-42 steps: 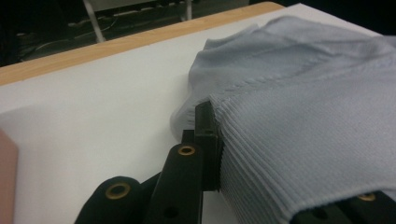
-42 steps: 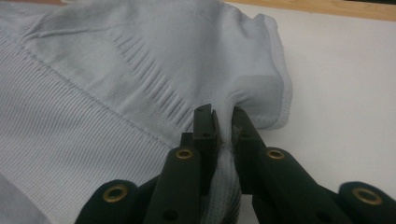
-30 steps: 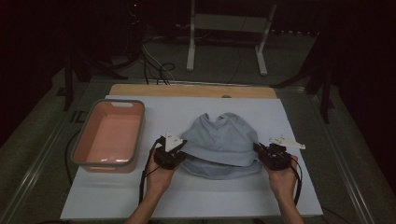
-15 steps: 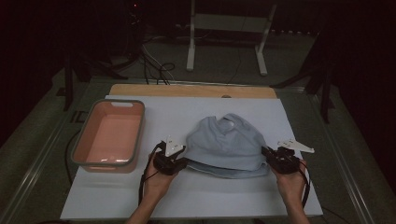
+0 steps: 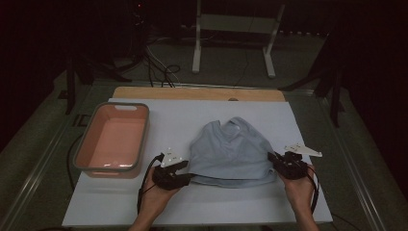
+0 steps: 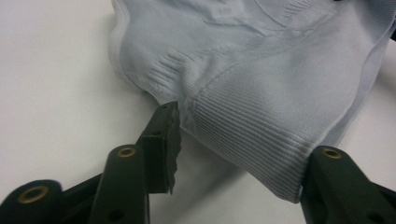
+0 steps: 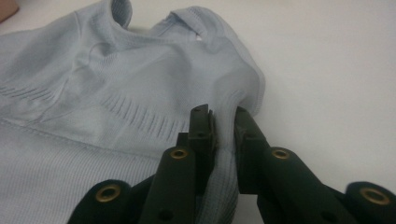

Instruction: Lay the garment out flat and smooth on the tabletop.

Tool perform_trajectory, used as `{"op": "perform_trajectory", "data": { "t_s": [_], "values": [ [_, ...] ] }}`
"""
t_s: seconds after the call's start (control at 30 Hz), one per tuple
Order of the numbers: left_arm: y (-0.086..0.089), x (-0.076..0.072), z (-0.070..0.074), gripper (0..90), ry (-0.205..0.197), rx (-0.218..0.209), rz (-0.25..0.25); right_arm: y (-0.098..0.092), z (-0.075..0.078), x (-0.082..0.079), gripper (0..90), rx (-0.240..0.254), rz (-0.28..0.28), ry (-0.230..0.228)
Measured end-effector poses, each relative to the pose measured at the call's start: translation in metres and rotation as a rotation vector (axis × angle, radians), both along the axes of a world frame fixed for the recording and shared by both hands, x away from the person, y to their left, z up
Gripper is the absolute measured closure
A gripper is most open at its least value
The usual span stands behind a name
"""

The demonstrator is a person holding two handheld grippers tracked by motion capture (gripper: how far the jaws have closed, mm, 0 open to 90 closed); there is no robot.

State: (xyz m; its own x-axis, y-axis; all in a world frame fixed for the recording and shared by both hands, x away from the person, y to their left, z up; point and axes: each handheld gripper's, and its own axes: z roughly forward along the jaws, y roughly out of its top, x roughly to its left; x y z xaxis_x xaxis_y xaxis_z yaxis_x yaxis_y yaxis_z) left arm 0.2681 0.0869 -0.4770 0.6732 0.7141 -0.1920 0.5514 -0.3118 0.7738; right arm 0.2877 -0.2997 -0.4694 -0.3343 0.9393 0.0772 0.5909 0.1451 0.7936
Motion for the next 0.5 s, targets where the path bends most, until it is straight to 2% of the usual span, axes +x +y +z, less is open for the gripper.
{"op": "perform_trajectory", "data": {
  "t_s": [0.17,0.27,0.3,0.33,0.47,0.5],
  "values": [
    [0.003,-0.006,0.000,47.4,0.014,-0.007,0.000,-0.002,0.001,0.000,74.5,-0.007,-0.016,-0.003],
    [0.006,-0.010,0.001,39.4,0.016,-0.013,-0.001,-0.005,0.000,-0.001,71.0,-0.010,-0.022,0.000],
    [0.007,-0.013,0.002,36.4,0.005,0.003,0.006,-0.005,0.000,-0.001,70.2,-0.007,-0.025,0.000],
    [0.008,-0.014,0.003,34.7,0.002,0.002,0.000,-0.005,0.000,-0.001,69.2,-0.006,-0.025,0.002],
    [0.010,-0.015,0.005,29.7,-0.006,-0.013,-0.002,-0.005,0.000,0.000,63.9,-0.002,-0.023,0.000],
    [0.011,-0.017,0.009,28.7,-0.017,-0.031,-0.007,-0.004,0.001,0.000,58.0,-0.001,-0.015,-0.002]
  ]
}}
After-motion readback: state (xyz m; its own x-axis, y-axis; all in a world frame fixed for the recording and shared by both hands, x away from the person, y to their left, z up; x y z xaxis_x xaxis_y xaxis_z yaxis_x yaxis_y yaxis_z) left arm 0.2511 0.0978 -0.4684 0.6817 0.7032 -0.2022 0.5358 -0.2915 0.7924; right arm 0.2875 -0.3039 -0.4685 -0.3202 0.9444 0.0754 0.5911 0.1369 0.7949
